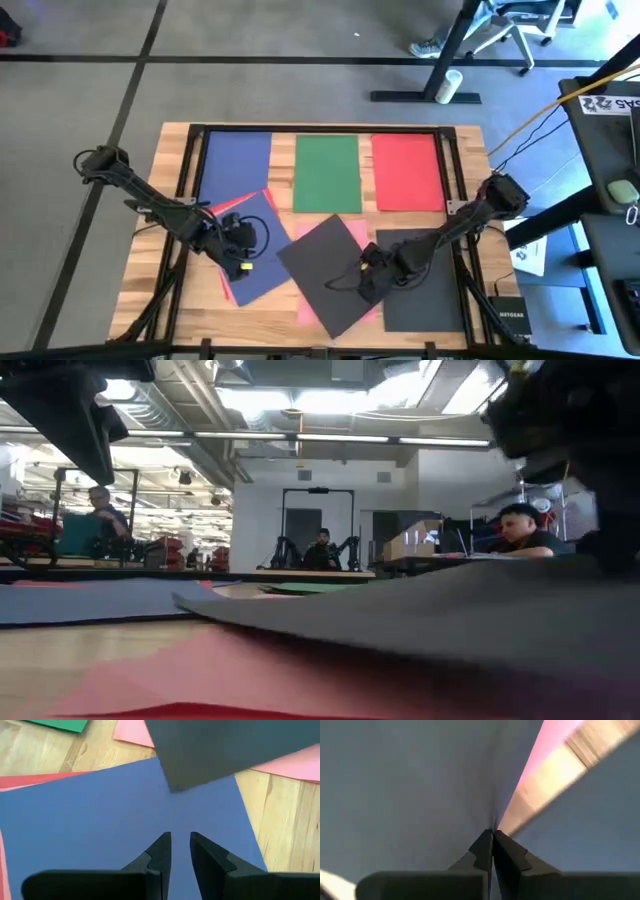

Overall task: Organize paper
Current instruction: Stack the black paper on top of the other black paper

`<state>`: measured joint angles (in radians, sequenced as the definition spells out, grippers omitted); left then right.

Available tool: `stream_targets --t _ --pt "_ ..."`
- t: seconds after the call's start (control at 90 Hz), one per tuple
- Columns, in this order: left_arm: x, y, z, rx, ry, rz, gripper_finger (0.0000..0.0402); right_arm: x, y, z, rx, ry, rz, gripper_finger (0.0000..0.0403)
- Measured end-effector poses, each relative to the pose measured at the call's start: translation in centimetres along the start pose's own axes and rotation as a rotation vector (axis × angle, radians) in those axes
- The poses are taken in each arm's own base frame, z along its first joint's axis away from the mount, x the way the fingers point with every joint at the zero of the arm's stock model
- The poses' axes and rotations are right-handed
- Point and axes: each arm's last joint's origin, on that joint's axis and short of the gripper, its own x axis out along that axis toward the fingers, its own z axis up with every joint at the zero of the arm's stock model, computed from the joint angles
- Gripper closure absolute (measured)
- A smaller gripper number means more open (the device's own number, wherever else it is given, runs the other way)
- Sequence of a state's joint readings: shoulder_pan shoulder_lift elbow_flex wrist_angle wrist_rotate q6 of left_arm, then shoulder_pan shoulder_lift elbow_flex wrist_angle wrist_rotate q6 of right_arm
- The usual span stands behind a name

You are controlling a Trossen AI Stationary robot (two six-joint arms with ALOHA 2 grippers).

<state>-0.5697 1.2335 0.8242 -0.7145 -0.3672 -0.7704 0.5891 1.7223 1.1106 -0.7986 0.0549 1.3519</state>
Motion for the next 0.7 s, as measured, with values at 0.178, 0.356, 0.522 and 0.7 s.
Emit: stream_targets --t 0.178,0.356,0.522,0.7 --pt "0.0 0.0 0.0 0.0 -0.001 -0.001 0.0346 -2.2 -0.5 -3.4 0.111 0.032 -0.021 0.0403" --pt "0.0 0.0 0.0 -0.001 -0.002 -0.001 0.0346 -3.5 -1.8 -8.1 0.241 0.039 -0.119 0.0403" --pt "0.0 0.0 0.0 -0.001 -0.001 -0.001 0.0346 -4.1 -2.8 -11.9 0.338 0.032 -0.159 0.0403" --pt "0.0 0.0 0.0 -0.008 -0.002 -0.001 0.0346 -4.5 -3.8 -14.7 0.399 0.058 -0.204 0.0403"
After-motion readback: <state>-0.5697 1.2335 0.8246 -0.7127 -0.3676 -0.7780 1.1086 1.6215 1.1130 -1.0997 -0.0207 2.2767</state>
